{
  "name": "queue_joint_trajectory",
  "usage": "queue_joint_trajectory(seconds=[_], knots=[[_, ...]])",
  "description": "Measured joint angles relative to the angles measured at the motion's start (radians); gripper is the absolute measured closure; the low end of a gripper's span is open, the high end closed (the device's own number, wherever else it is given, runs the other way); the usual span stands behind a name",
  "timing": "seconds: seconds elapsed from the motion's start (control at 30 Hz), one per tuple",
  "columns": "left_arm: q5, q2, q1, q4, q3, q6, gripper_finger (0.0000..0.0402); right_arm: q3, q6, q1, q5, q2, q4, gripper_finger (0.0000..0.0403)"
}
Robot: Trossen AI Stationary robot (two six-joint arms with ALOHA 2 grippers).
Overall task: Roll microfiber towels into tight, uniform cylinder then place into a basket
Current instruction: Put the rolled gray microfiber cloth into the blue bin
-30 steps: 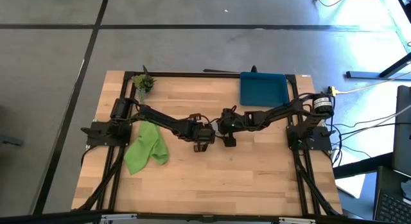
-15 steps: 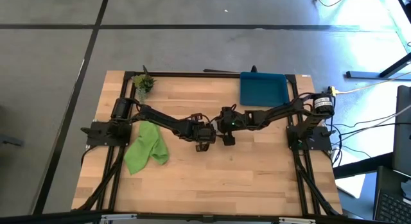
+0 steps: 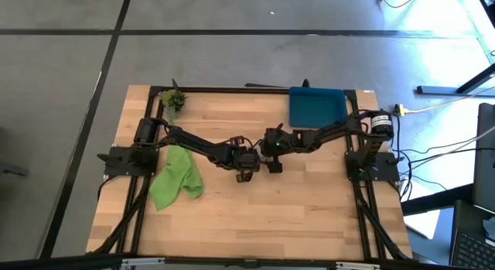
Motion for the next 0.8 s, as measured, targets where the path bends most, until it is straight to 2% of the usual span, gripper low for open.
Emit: queue_joint_trajectory(seconds=[0.2, 0.5, 0.7, 0.8], knots=[[-0.004, 0.000, -0.001, 0.001, 0.000, 0.000, 0.0276, -0.003, 0.037, 0.002, -0.058, 0.005, 0.046, 0.0018], [-0.004, -0.001, -0.001, 0.002, 0.000, 0.000, 0.0276, -0.003, 0.033, 0.008, -0.011, 0.005, 0.035, 0.0024], [0.006, -0.001, -0.002, 0.001, 0.001, -0.001, 0.0276, -0.003, 0.026, 0.007, -0.005, 0.004, 0.029, 0.0075], [0.094, -0.005, 0.000, -0.001, 0.004, 0.004, 0.0276, -0.003, 0.027, 0.007, -0.004, 0.003, 0.019, 0.0120]])
